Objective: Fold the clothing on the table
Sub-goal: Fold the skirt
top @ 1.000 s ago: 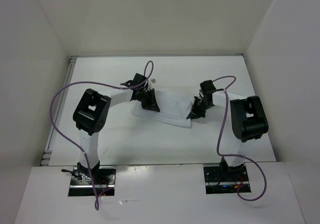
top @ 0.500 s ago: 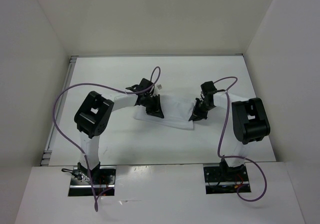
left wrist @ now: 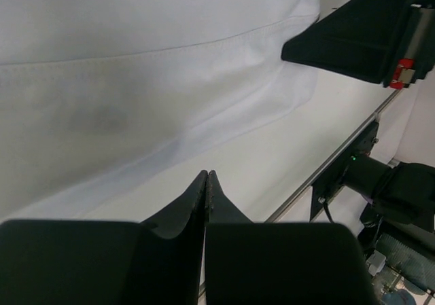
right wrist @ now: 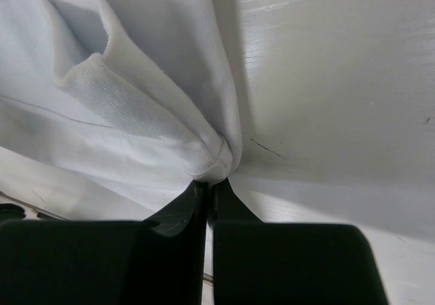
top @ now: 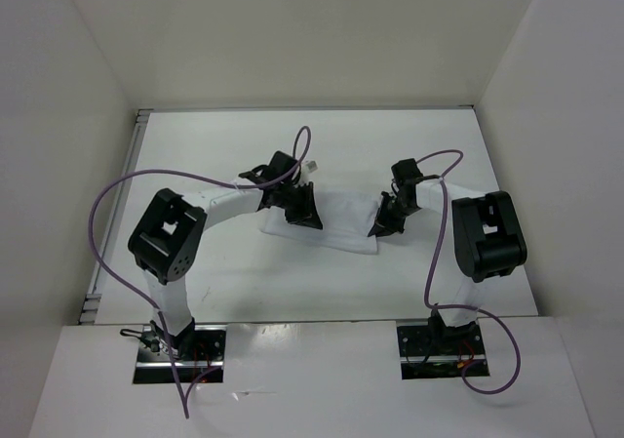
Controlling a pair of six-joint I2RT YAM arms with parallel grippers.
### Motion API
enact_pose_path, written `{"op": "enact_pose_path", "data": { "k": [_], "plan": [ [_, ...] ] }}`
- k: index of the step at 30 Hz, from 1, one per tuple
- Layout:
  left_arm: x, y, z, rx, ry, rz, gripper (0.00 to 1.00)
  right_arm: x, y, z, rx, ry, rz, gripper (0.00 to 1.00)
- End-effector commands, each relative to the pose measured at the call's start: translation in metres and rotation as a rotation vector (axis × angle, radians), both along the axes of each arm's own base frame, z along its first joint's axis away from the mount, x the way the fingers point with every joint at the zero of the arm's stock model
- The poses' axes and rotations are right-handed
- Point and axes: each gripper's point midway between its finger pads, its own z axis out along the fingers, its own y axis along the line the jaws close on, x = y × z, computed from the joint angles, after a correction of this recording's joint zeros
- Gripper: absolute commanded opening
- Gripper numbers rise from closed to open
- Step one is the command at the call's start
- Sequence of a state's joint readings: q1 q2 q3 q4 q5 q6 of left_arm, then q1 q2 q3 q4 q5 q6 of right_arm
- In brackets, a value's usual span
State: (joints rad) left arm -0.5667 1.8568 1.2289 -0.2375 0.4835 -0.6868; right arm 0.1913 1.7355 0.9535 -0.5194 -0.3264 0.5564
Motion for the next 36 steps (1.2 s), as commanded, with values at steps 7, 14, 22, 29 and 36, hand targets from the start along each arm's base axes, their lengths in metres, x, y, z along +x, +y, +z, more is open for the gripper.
{"op": "enact_pose_path", "data": {
  "k": [7,14,22,29,36],
  "plan": [
    [-0.015,-0.001,-0.05,0.107,0.085,-0.013,0.0,-0.008,-0.005,0.003,-0.036,0.005,0.014,0.0],
    [-0.018,0.011,-0.082,0.232,0.1,0.011,0.0,-0.001,-0.006,0.022,-0.045,-0.041,0.008,0.0],
    [-0.027,-0.014,-0.095,0.247,0.107,-0.049,0.0,0.007,0.0,0.081,0.011,-0.154,-0.016,0.0],
    [-0.027,-0.069,-0.077,0.146,0.076,-0.143,0.0,0.005,0.014,0.114,0.093,-0.208,0.001,0.0],
    [-0.029,-0.095,-0.056,0.055,0.056,-0.185,0.0,0.012,0.03,0.152,0.183,-0.282,0.024,0.0]
  ]
}}
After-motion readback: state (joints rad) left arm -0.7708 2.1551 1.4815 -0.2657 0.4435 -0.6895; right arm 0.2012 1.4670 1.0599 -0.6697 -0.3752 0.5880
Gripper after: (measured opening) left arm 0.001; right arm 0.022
